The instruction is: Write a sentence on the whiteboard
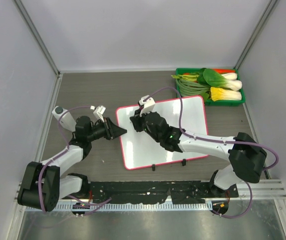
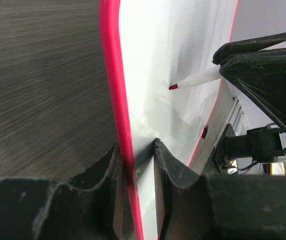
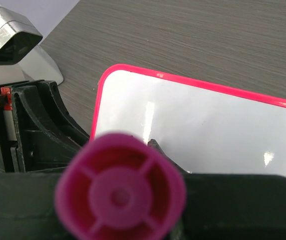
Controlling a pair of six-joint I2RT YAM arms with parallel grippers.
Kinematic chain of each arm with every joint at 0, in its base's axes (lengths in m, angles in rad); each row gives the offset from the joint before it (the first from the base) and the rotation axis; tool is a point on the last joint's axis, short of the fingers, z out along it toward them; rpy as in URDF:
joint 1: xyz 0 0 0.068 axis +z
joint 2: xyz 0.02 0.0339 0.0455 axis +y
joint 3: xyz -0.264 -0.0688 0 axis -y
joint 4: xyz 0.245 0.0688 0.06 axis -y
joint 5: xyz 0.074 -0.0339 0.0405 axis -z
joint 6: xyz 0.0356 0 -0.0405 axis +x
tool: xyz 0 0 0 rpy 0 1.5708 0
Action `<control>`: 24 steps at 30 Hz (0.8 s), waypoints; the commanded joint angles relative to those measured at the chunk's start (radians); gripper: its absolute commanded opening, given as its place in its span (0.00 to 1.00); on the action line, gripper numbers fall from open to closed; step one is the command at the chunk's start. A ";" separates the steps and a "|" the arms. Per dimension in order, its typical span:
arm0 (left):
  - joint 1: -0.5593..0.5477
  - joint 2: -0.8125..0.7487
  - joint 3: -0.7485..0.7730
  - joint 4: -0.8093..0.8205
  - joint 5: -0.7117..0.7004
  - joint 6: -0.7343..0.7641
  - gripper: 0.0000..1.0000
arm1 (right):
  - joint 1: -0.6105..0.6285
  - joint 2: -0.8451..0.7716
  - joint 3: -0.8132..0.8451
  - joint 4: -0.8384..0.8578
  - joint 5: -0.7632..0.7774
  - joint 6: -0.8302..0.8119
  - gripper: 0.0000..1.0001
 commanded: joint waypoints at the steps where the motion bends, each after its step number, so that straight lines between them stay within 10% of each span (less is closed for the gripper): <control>1: -0.010 0.004 -0.024 -0.004 0.011 0.062 0.00 | 0.005 0.007 0.034 0.037 0.066 -0.011 0.01; 24: -0.010 0.007 -0.023 -0.008 0.013 0.062 0.00 | 0.008 -0.004 -0.035 -0.023 0.007 -0.003 0.02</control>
